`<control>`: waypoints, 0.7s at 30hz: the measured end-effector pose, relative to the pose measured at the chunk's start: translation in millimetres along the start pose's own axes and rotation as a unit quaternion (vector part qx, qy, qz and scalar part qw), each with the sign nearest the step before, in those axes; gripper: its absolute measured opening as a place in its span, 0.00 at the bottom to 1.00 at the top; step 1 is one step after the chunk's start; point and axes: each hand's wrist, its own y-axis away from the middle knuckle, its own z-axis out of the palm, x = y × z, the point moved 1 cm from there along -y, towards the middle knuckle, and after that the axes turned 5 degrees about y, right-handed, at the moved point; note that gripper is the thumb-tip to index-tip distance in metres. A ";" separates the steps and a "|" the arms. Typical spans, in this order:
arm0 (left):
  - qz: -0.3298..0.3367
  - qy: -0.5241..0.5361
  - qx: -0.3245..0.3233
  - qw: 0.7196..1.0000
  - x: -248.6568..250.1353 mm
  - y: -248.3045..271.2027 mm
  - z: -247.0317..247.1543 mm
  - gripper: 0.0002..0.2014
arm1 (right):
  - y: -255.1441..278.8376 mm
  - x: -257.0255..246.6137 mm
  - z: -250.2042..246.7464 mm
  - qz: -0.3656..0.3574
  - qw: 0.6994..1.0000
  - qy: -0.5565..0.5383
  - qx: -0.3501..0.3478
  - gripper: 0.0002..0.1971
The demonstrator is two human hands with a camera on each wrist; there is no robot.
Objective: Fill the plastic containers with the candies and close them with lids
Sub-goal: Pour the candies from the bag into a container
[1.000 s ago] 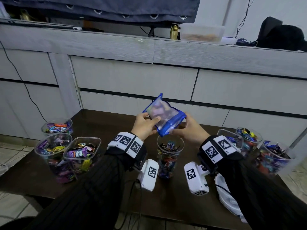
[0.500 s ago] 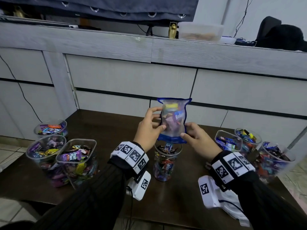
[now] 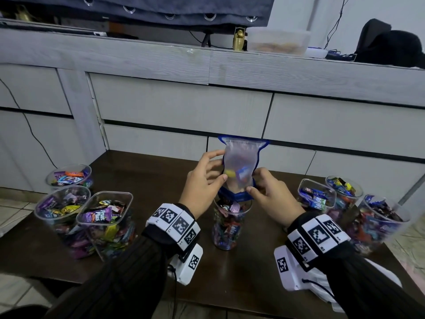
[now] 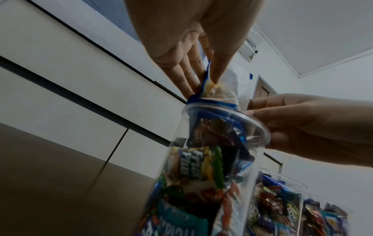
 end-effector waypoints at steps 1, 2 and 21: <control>-0.001 0.000 -0.003 1.000 -1.3 1.2 -1.0 0.29 | 0.6 -0.1 0.1 0.002 1.000 -0.003 -0.001 0.17; 0.000 0.000 -0.002 1.000 -2.6 2.1 -2.0 0.29 | 1.1 -0.2 -0.5 0.002 1.000 -0.009 0.002 0.19; 0.062 -0.023 -0.006 0.998 0.9 -1.0 -5.3 0.30 | 2.7 -0.1 -14.8 -0.055 0.998 -0.014 -0.012 0.15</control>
